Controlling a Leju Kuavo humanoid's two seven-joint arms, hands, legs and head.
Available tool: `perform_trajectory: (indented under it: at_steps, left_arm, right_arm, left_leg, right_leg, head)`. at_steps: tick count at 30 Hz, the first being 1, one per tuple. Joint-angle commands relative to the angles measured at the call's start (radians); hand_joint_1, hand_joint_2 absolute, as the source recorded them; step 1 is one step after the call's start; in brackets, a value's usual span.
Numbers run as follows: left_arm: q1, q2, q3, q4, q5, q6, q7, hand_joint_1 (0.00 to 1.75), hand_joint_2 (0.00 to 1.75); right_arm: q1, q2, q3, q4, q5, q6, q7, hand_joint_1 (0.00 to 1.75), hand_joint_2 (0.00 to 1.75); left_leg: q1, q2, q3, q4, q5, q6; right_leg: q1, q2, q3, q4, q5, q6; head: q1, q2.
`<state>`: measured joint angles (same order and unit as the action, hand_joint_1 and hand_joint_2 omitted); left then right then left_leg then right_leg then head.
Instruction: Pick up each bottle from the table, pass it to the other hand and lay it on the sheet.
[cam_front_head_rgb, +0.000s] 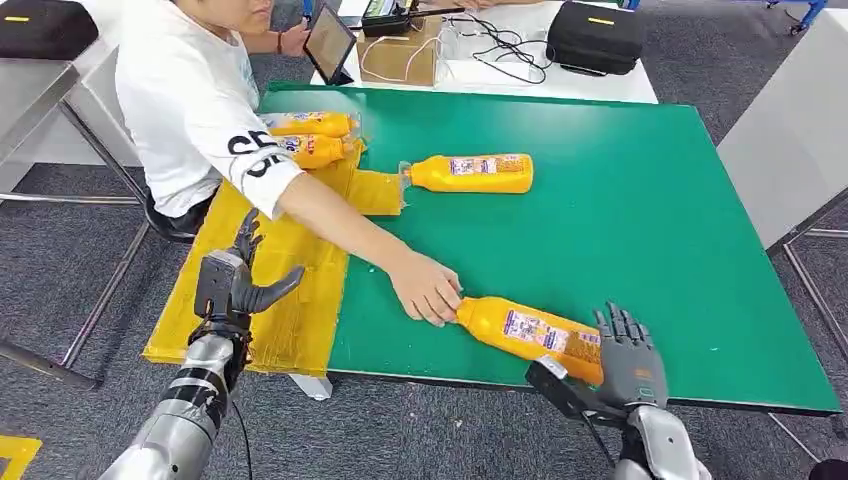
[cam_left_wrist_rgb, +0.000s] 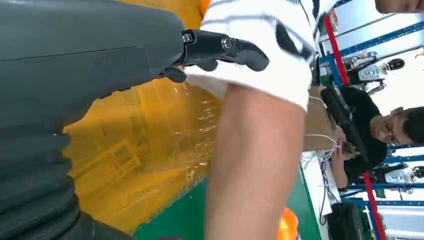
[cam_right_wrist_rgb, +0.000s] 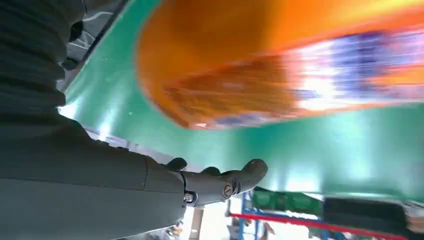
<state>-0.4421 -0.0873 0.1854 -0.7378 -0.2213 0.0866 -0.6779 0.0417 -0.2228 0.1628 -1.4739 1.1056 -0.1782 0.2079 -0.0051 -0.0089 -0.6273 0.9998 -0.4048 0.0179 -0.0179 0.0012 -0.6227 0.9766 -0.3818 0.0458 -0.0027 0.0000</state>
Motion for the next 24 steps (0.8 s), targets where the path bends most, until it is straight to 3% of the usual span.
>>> perform_trajectory:
  at_steps: [1, 8, 10, 12, 13, 14, 16, 19, 24]
  left_arm:
    - [-0.061, -0.01, -0.02, 0.078, -0.006, -0.01, 0.006, 0.0, 1.75]
    - [-0.061, -0.009, -0.021, 0.078, -0.006, -0.01, 0.006, 0.0, 1.75]
    - [-0.071, -0.01, -0.029, 0.089, -0.007, -0.021, 0.005, 0.0, 1.75]
    - [-0.09, -0.01, -0.039, 0.113, -0.008, -0.031, 0.005, 0.0, 1.75]
    - [-0.096, -0.011, -0.045, 0.121, -0.013, -0.031, 0.002, 0.0, 1.75]
    - [-0.101, -0.011, -0.048, 0.127, -0.014, -0.03, 0.001, 0.0, 1.75]
    - [-0.102, -0.011, -0.051, 0.129, -0.016, -0.026, 0.001, 0.0, 1.75]
    - [-0.09, -0.007, -0.044, 0.112, -0.01, -0.02, 0.005, 0.0, 1.75]
    - [-0.009, -0.012, -0.035, 0.006, 0.002, 0.002, 0.017, 0.0, 1.75]
  right_arm:
    - [-0.192, 0.029, -0.086, 0.36, -0.024, 0.016, -0.029, 0.0, 1.75]
    - [-0.189, 0.031, -0.085, 0.359, -0.024, 0.014, -0.03, 0.0, 1.75]
    - [-0.237, 0.025, -0.094, 0.433, -0.047, 0.06, -0.024, 0.02, 1.75]
    - [-0.306, 0.017, -0.088, 0.553, -0.07, 0.113, -0.048, 1.13, 1.75]
    - [-0.334, 0.02, -0.086, 0.601, -0.076, 0.111, -0.062, 1.19, 1.75]
    - [-0.356, 0.026, -0.081, 0.64, -0.071, 0.095, -0.07, 0.49, 1.75]
    - [-0.371, 0.037, -0.077, 0.665, -0.071, 0.075, -0.083, 0.02, 1.75]
    - [-0.357, 0.064, -0.067, 0.62, -0.074, 0.016, -0.098, 0.0, 1.75]
    - [-0.173, 0.115, -0.047, 0.217, -0.137, -0.103, -0.184, 0.0, 1.75]
  left_leg:
    - [0.001, 0.001, 0.005, 0.0, -0.002, -0.001]
    - [0.002, 0.0, 0.005, 0.0, -0.002, -0.001]
    - [0.001, 0.0, 0.003, 0.0, -0.001, -0.001]
    - [0.001, 0.001, 0.003, 0.0, -0.001, -0.001]
    - [0.002, 0.001, 0.005, 0.0, -0.002, -0.001]
    - [0.002, 0.002, 0.005, 0.0, -0.001, -0.001]
    - [0.002, 0.001, 0.006, 0.0, -0.001, -0.001]
    - [0.002, 0.002, 0.008, -0.001, -0.001, -0.001]
    - [0.001, 0.001, 0.011, -0.001, -0.001, -0.001]
  right_leg:
    - [0.002, 0.001, 0.005, -0.002, -0.001, -0.001]
    - [0.002, -0.001, 0.006, -0.001, -0.002, -0.002]
    - [0.001, -0.001, 0.003, -0.001, -0.001, -0.001]
    - [0.001, 0.0, 0.003, -0.001, 0.0, -0.001]
    - [0.002, 0.0, 0.006, -0.001, -0.001, -0.002]
    - [0.002, 0.001, 0.005, -0.001, 0.0, -0.001]
    - [0.002, 0.0, 0.006, -0.002, 0.0, -0.002]
    - [0.002, 0.0, 0.008, -0.002, 0.0, -0.002]
    - [0.002, 0.0, 0.01, -0.001, -0.001, -0.002]
  head:
    - [0.0, 0.0]
    - [0.0, 0.0]
    - [0.0, 0.0]
    - [0.0, 0.0]
    - [0.0, 0.0]
    - [0.0, 0.0]
    - [0.0, 0.0]
    - [0.0, 0.0]
    - [0.0, 0.0]
